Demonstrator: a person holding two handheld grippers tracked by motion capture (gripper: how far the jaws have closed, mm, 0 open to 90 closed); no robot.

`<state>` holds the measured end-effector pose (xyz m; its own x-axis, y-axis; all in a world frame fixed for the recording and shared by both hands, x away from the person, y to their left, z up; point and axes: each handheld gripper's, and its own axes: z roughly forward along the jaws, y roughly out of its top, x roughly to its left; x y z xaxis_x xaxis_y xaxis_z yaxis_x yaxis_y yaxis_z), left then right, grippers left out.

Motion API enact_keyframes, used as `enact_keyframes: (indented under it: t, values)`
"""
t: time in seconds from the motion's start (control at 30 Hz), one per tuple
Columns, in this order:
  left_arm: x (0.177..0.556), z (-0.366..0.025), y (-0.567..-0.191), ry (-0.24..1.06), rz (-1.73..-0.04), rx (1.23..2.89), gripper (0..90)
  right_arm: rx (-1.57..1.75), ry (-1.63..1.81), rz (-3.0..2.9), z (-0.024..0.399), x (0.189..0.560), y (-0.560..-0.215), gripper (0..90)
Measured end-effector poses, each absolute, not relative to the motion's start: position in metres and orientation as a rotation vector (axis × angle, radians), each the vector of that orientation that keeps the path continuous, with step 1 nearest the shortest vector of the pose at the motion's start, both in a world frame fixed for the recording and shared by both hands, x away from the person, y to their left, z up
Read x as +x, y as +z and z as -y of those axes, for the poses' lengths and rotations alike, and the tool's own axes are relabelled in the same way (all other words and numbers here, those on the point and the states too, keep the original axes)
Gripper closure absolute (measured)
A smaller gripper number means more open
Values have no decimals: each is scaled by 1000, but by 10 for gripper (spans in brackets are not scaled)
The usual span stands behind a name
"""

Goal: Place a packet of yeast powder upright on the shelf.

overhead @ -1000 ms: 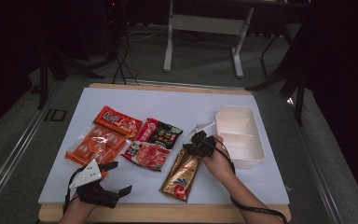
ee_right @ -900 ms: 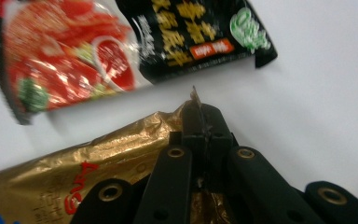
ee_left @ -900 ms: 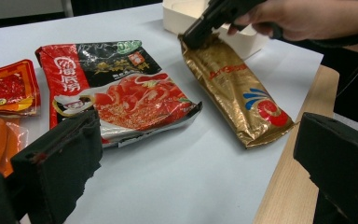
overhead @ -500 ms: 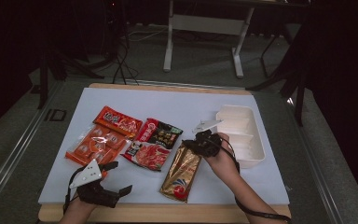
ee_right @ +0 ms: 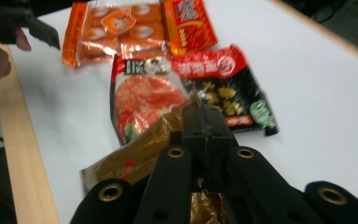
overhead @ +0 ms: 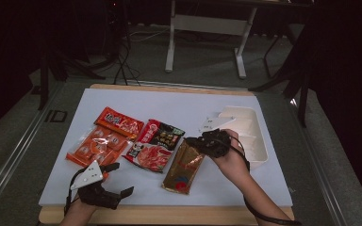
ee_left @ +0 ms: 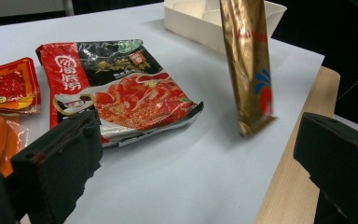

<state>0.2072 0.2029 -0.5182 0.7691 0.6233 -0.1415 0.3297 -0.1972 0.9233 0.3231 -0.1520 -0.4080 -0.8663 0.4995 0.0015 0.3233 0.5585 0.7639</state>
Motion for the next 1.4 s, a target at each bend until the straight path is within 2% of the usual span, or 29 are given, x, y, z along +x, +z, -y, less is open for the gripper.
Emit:
enact_keyframes:
  t: [0.17,0.63,0.93,1.4]
  values:
    - [207,-203,-518,315,-742,1803,13,682,1217,-2534,158,325,-393,900]
    - [207,-203,-518,315,-744,1801,13,790,1242,-2323,203,365,-342,900]
    - [207,-203,-518,316,-746,1798,13,803,1210,-2266,215,384,-316,900]
    - [208,-203,-519,309,-753,1793,13,885,1199,-2177,243,421,-296,900]
